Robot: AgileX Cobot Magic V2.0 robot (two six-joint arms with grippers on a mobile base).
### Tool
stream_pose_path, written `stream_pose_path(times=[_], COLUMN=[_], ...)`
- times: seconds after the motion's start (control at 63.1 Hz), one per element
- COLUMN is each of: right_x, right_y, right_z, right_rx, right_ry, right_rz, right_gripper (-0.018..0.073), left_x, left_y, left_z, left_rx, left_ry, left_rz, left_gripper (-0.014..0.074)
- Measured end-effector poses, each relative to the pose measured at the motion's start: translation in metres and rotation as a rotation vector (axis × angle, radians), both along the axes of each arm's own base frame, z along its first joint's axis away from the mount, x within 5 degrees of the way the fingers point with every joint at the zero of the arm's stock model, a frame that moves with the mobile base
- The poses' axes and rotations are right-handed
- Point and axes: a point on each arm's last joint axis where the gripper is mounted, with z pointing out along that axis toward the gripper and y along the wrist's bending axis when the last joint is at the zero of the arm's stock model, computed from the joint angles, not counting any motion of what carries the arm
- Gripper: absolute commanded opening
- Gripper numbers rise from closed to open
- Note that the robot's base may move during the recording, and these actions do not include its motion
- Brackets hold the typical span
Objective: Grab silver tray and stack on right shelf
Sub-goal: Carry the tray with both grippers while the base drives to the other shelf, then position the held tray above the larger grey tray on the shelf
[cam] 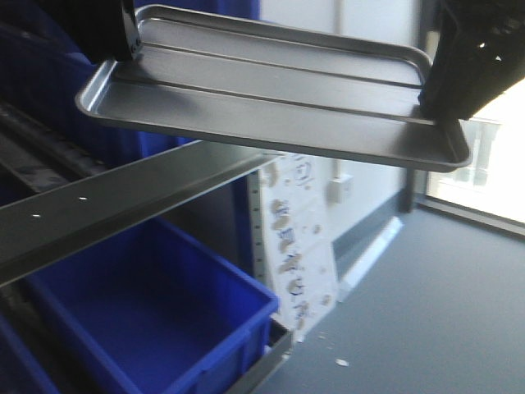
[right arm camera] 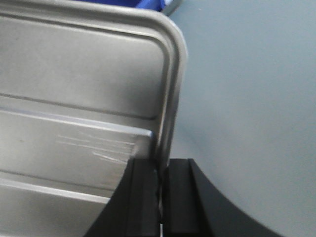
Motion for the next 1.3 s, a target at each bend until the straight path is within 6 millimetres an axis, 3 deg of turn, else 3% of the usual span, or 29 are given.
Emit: stream_pose_path(times=[1.299], right_x=[0.0000], right_y=[0.0000], right_z=[0.0000], right_rx=[0.000], right_ry=[0.000], right_rz=[0.000], right_gripper=[0.0057], left_x=[-0.0004], left_y=[0.0004], left_z=[-0.0003], left_rx=[0.005], left_ry=[0.006], left_rz=[0.001], left_gripper=[-0.0101])
